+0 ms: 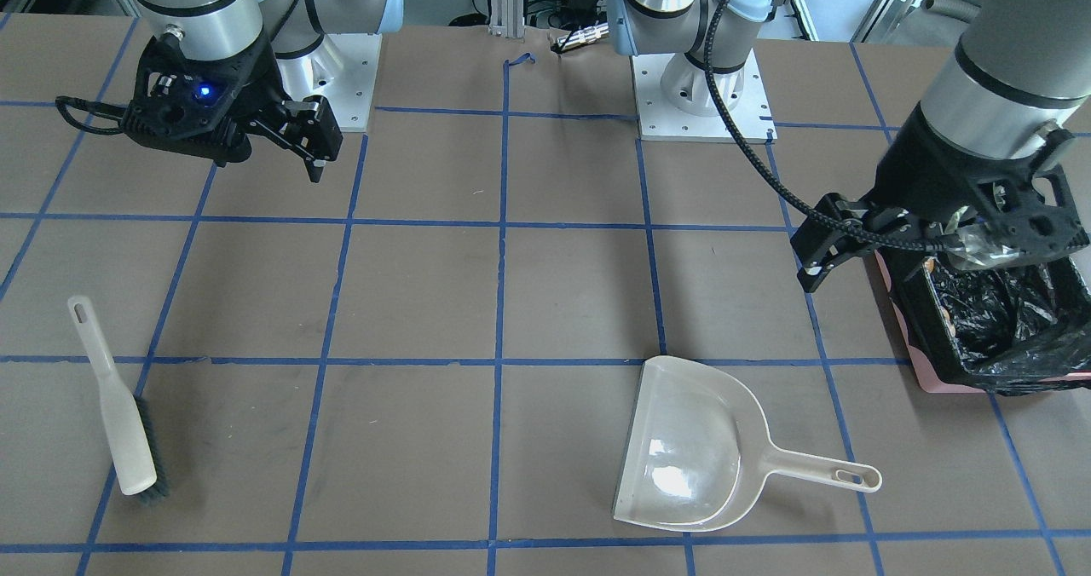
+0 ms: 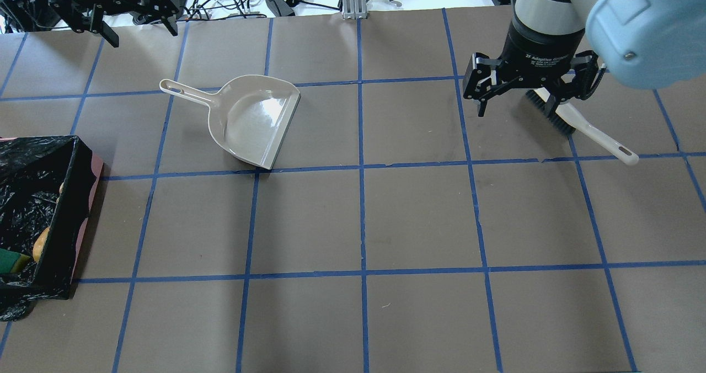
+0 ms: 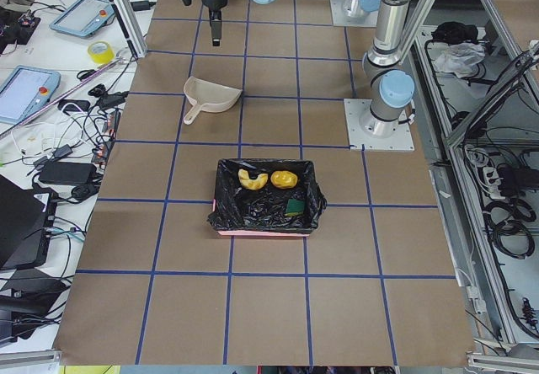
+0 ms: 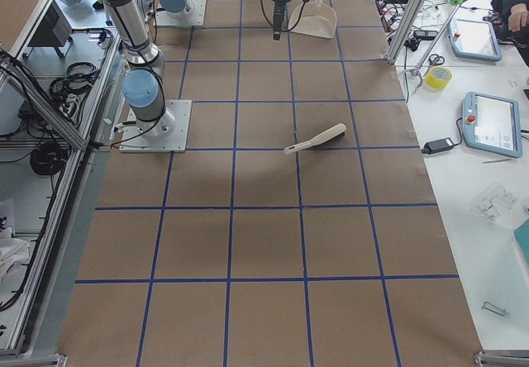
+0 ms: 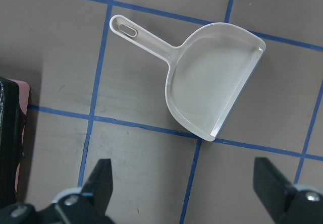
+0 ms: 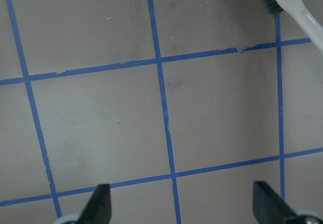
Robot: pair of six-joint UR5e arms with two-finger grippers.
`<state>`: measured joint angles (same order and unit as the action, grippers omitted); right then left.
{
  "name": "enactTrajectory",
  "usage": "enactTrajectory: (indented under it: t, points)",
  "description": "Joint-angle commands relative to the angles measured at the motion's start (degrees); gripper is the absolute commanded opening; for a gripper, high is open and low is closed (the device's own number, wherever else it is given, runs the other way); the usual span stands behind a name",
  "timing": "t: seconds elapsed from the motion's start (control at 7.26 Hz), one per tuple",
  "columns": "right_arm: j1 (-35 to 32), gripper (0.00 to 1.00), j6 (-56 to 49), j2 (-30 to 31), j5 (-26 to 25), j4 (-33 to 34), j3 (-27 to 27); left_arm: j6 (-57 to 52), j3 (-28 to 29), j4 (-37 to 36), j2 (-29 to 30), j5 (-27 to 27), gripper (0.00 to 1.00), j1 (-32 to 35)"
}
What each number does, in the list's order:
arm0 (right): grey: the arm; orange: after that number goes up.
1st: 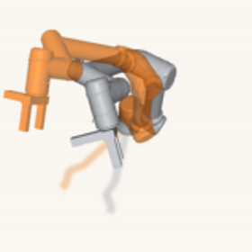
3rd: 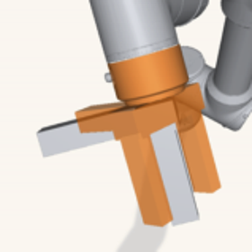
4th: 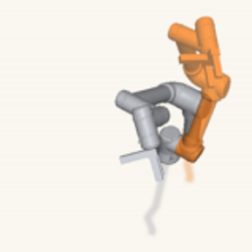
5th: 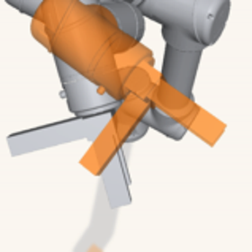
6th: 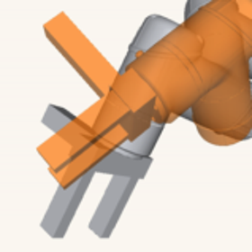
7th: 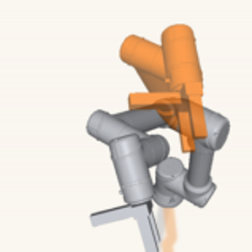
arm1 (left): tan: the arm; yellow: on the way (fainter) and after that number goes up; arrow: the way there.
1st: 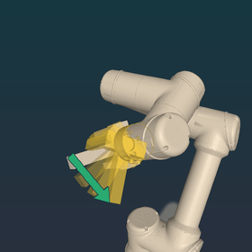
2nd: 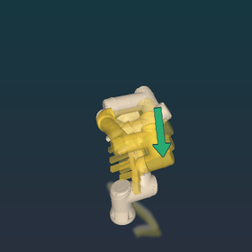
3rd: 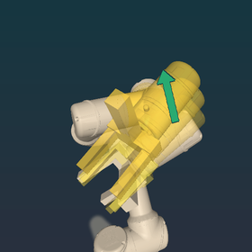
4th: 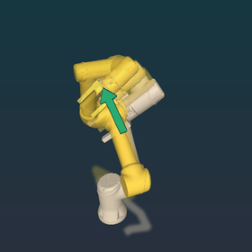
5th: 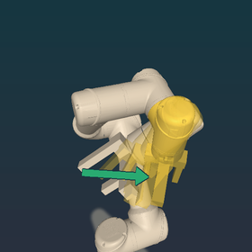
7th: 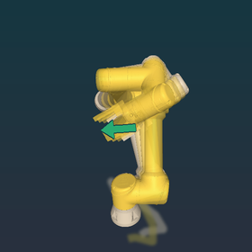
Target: Sweep and dump trash into bin
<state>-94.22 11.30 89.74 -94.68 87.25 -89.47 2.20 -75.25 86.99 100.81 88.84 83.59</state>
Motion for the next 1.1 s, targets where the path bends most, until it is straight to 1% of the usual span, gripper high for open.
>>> enactTrajectory:
  t: [0.0, 0.14, 0.28, 0.55, 0.69, 0.96]
  points:
    - [0.0, 1.0, 0.0, 0.0, 0.0, 0.4, 0.0, 0.1, -0.1, 0.5, 0.3, -1.8, 1.0, 2.5]
    - [0.0, 1.0, -0.1, 0.0, -0.1, -0.2, 0.0, 0.0, -0.1, 0.4, 0.5, -1.4, 1.0, 3.2]
    - [0.0, 1.0, -0.5, -0.1, -0.2, 0.7, 0.0, -0.3, -0.2, 0.1, 0.8, -1.4, 1.0, 3.2]
    - [0.0, 1.0, -0.8, 0.0, -2.8, -0.1, -0.1, -0.4, -0.3, 0.0, 0.8, -1.3, 1.0, 3.2]
    - [0.0, 1.0, -0.8, 0.0, -3.3, -0.1, 0.0, -0.4, -0.5, 0.0, 0.7, -1.4, 1.0, 3.3]
    - [0.0, 1.0, -0.8, -0.4, -3.3, 0.1, 0.0, -0.4, -0.6, -0.1, 0.6, -1.7, 1.0, 3.4]
